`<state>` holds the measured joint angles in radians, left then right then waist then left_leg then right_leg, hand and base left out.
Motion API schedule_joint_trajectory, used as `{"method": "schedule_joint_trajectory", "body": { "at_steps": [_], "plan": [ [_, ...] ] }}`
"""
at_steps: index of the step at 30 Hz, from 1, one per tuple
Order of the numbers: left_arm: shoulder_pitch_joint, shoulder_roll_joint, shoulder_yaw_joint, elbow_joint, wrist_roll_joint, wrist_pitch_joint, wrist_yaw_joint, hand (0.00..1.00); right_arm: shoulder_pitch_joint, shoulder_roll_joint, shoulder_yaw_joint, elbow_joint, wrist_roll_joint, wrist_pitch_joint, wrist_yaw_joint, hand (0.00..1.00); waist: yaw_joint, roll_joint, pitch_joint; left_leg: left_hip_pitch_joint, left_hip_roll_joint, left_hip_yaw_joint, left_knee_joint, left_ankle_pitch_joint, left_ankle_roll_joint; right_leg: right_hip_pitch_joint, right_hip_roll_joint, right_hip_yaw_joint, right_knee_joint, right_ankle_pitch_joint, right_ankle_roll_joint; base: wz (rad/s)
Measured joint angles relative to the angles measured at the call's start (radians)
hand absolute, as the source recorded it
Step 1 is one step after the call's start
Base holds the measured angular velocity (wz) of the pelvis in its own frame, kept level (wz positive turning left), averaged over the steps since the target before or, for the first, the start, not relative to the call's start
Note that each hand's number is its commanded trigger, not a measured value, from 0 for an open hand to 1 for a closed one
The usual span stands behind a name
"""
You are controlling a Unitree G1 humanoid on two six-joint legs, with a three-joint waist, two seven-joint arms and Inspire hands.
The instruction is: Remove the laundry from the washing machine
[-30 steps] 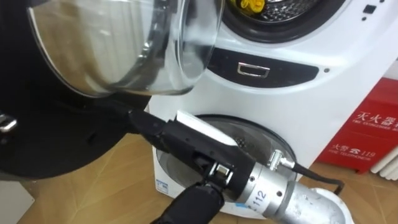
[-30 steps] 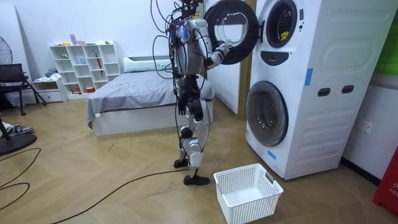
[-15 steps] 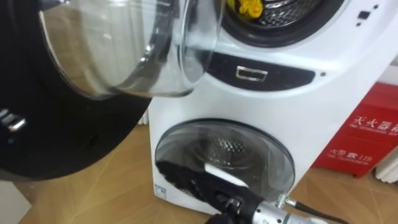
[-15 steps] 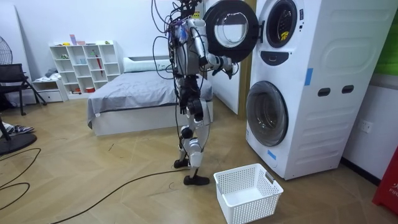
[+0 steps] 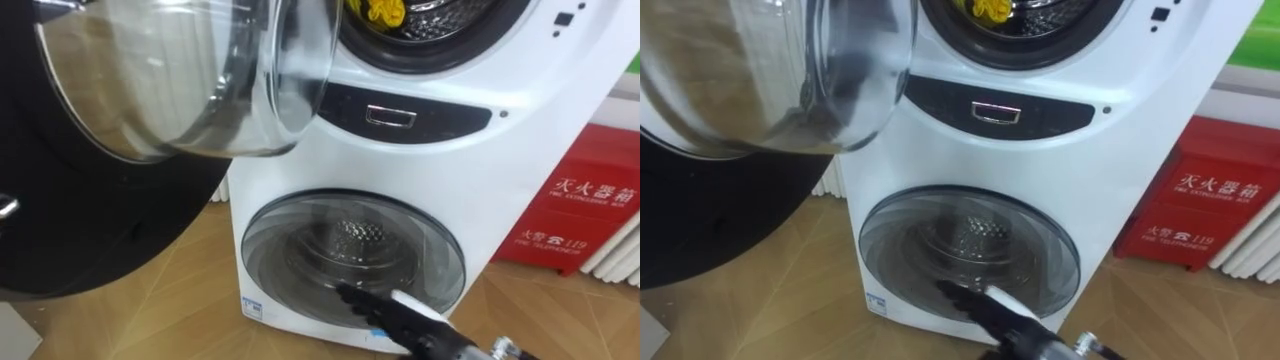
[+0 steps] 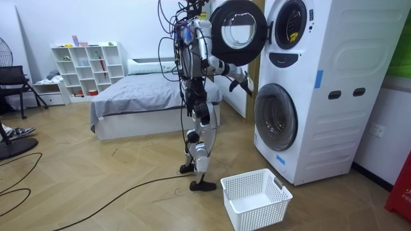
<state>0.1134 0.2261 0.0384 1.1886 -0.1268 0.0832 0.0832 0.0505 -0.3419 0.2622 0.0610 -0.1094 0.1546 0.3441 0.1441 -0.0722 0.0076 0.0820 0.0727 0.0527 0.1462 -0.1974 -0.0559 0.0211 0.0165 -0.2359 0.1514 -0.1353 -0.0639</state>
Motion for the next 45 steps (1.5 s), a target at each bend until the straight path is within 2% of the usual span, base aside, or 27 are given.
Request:
{"method": "schedule_joint_trajectory", "body": {
  "at_steps": [1, 3, 7, 9, 12, 14, 16, 20, 25, 28, 37, 45],
  "plan": [
    [0.004, -0.003, 0.000, 0.000, 0.000, 0.000, 0.000, 0.00, -0.001, 0.003, -0.021, -0.002, 0.001, 0.000, -0.013, 0.00, -0.003, 0.004, 0.0015, 0.000, 0.000, 0.000, 0.000, 0.000, 0.000, 0.000, 0.000, 0.000, 0.001, 0.000, 0.000, -0.04],
    [0.020, -0.005, 0.016, 0.003, 0.006, -0.002, 0.000, 0.00, -0.004, 0.032, -0.108, -0.021, 0.004, 0.000, -0.084, 0.00, -0.007, 0.007, -0.0005, 0.003, 0.002, 0.004, 0.001, 0.000, 0.000, -0.004, 0.004, 0.014, 0.002, 0.000, 0.000, -0.14],
    [0.034, -0.006, 0.045, 0.008, 0.011, -0.012, 0.000, 0.00, -0.042, 0.035, -0.181, -0.125, 0.044, -0.016, -0.172, 0.00, -0.008, 0.007, -0.0008, 0.017, 0.003, 0.019, 0.000, 0.000, 0.000, 0.002, 0.007, 0.031, 0.002, -0.001, 0.000, -0.15],
    [0.046, -0.007, 0.047, 0.006, 0.009, -0.021, 0.000, 0.00, -0.076, 0.036, -0.197, -0.183, 0.116, -0.029, -0.210, 0.00, -0.012, 0.002, -0.0041, 0.018, 0.003, 0.025, 0.000, 0.000, 0.000, 0.002, 0.006, 0.033, 0.002, -0.001, 0.000, -0.07],
    [0.062, -0.011, 0.047, 0.005, 0.012, -0.021, 0.000, 0.00, -0.111, 0.042, -0.206, -0.276, 0.238, -0.029, -0.232, 0.00, -0.010, -0.005, -0.0070, 0.019, 0.002, 0.026, -0.001, 0.000, 0.000, 0.001, 0.005, 0.033, 0.002, -0.001, 0.000, -0.01],
    [0.069, -0.013, 0.047, 0.009, 0.012, -0.021, 0.000, 0.00, -0.145, 0.066, -0.205, -0.315, 0.286, -0.033, -0.250, 0.00, -0.011, -0.006, -0.0076, 0.021, 0.002, 0.026, -0.001, 0.000, 0.000, 0.003, 0.005, 0.033, 0.002, -0.001, 0.000, 0.00],
    [0.075, -0.015, 0.046, 0.014, 0.012, -0.021, 0.000, 0.00, -0.182, 0.076, -0.205, -0.327, 0.329, -0.038, -0.261, 0.00, -0.010, 0.001, -0.0025, 0.034, 0.003, 0.025, -0.003, 0.000, 0.000, 0.016, 0.005, 0.031, 0.002, 0.000, 0.000, 0.02],
    [0.077, -0.018, 0.045, 0.034, 0.012, -0.021, 0.000, 0.00, -0.247, 0.081, -0.205, -0.327, 0.357, -0.063, -0.288, 0.00, -0.008, 0.006, 0.0012, 0.036, 0.003, 0.022, -0.002, 0.000, 0.000, 0.023, 0.004, 0.021, 0.003, 0.000, 0.000, 0.09],
    [0.075, -0.019, 0.046, 0.039, 0.063, -0.015, 0.000, 0.00, -0.248, 0.081, -0.206, -0.347, 0.366, -0.069, -0.301, 0.00, -0.004, 0.011, 0.0017, 0.031, 0.003, 0.023, -0.002, -0.003, 0.004, 0.023, 0.006, 0.026, 0.004, -0.004, 0.003, 0.09],
    [0.079, -0.020, 0.061, 0.040, 0.099, -0.002, 0.000, 0.00, -0.248, 0.081, -0.207, -0.350, 0.382, -0.069, -0.305, 0.00, -0.001, 0.014, -0.0048, 0.031, 0.004, 0.025, -0.003, -0.008, 0.012, 0.019, 0.007, 0.029, 0.011, -0.004, 0.003, -0.01],
    [0.082, -0.021, 0.078, 0.044, 0.100, 0.010, 0.000, 0.00, -0.248, 0.081, -0.207, -0.364, 0.398, -0.069, -0.353, 0.00, -0.002, 0.018, -0.0070, 0.031, 0.002, 0.027, 0.002, -0.008, 0.013, 0.016, 0.005, 0.032, 0.017, -0.004, 0.004, 0.00],
    [0.076, -0.025, 0.076, 0.044, 0.100, 0.036, 0.000, 0.00, -0.274, 0.081, -0.208, -0.352, 0.492, -0.069, -0.408, 0.00, -0.005, 0.020, -0.0068, 0.034, 0.002, 0.026, 0.013, -0.008, 0.012, 0.015, 0.004, 0.034, 0.020, -0.004, 0.004, 0.00]
  ]
}}
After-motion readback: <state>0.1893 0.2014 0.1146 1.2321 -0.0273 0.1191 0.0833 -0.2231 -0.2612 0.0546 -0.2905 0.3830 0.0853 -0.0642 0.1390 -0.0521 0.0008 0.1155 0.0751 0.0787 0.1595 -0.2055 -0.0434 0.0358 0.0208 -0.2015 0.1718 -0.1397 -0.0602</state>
